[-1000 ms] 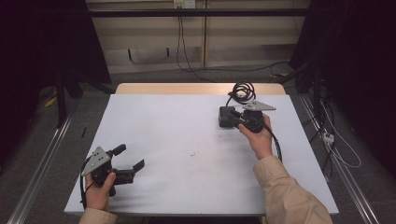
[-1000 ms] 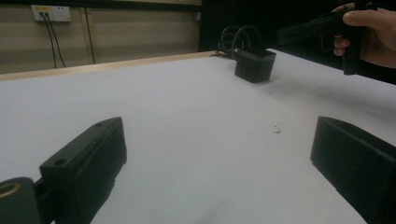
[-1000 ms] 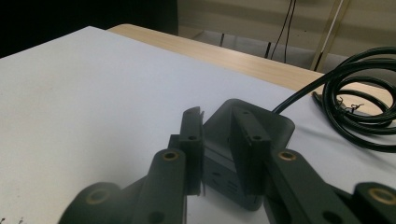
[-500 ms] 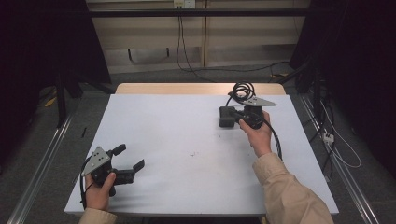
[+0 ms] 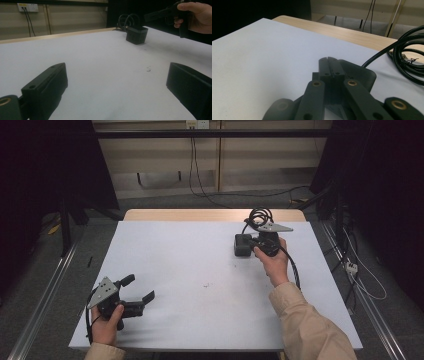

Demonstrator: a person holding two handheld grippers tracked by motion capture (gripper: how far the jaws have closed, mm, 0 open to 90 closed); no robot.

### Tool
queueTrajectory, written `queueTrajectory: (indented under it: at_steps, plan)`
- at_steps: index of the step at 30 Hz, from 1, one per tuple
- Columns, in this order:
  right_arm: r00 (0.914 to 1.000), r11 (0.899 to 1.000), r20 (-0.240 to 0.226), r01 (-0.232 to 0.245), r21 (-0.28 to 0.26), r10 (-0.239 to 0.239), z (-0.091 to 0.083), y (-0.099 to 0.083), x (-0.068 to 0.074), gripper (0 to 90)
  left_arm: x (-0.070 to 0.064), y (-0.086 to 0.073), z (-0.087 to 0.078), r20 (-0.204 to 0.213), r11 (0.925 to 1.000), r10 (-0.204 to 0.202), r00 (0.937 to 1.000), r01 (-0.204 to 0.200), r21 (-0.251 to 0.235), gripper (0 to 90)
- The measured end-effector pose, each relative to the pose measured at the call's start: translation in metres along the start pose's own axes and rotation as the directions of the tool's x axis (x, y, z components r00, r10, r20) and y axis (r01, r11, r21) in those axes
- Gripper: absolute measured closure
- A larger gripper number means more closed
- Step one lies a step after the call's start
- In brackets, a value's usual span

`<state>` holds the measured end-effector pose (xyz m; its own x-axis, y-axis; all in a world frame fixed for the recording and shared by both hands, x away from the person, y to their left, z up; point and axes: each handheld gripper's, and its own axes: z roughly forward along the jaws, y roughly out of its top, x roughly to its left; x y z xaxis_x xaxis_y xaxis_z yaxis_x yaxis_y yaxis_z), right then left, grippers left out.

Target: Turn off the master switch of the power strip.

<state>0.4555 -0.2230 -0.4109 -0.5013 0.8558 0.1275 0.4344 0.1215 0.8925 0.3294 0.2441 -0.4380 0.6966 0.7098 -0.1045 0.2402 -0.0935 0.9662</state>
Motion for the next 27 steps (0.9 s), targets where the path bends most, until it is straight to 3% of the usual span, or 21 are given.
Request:
queueTrajectory:
  at_steps: [16, 27]
  plan:
    - [1.0, 1.0, 0.004, 0.001, 0.006, -0.001, 0.0052, 0.0025, -0.0028, 90.0, 0.0001, -0.0003, 0.0003, 0.0, 1.0, -0.002, 1.0, 0.002, 0.003, 3.3]
    - [0.9994, 1.0, 0.031, 0.013, 0.026, -0.014, 0.0084, -0.0002, -0.0055, 90.0, 0.0002, 0.0001, -0.0004, -0.003, 1.0, 0.002, 1.0, -0.002, 0.0, 3.3]
